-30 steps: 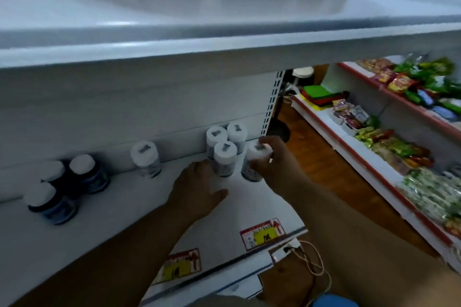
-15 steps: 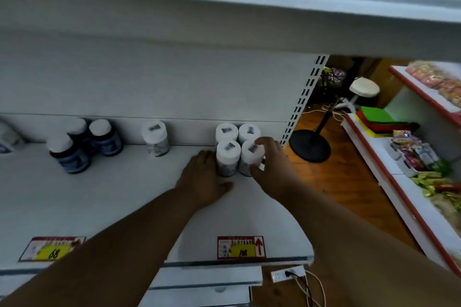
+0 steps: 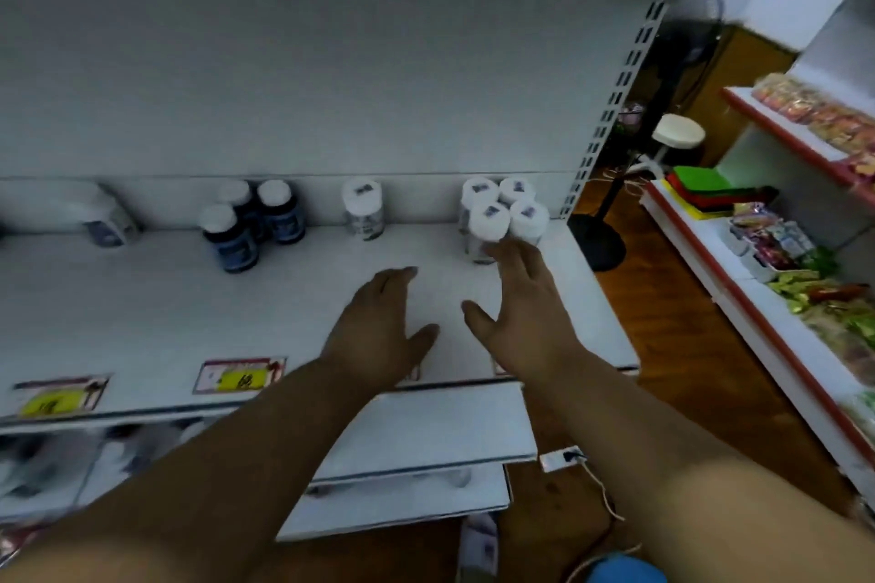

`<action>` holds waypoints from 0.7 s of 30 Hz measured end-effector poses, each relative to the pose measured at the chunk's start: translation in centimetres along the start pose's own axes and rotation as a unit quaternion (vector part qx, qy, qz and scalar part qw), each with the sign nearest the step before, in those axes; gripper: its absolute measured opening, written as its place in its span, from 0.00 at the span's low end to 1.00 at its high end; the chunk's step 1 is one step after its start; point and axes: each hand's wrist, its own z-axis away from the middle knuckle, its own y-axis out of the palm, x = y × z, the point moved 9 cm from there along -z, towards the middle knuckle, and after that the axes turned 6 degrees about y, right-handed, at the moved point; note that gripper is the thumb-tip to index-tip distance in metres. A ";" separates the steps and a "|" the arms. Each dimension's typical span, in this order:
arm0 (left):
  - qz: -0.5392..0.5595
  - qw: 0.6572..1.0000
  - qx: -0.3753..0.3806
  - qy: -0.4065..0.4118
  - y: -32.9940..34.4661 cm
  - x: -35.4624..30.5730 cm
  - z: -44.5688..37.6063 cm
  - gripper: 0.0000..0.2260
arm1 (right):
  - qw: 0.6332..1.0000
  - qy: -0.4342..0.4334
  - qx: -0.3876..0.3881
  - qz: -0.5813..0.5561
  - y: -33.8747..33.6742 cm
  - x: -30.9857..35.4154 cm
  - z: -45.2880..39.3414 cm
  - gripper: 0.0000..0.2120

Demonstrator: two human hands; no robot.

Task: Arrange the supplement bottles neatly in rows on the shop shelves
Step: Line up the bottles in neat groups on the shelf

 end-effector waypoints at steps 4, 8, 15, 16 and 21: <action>-0.027 0.999 -0.032 -0.028 -4.8 2.6 7.3 0.34 | 0.997 -0.029 0.035 -0.061 3.6 7.1 3.6 0.28; -0.070 0.989 -0.082 -0.099 -10.0 6.5 15.1 0.33 | 0.983 -0.089 0.111 -0.117 8.6 14.6 6.4 0.27; -0.113 0.946 -0.128 -0.274 -17.1 13.3 32.4 0.33 | 0.937 -0.196 0.236 -0.167 16.4 28.8 13.3 0.23; -0.117 0.940 -0.134 -0.291 -18.1 14.3 34.6 0.34 | 0.933 -0.206 0.249 -0.160 17.6 30.6 14.4 0.21; -0.130 0.911 -0.185 -0.346 -24.1 20.9 46.4 0.33 | 0.905 -0.242 0.312 -0.156 25.1 41.5 19.2 0.16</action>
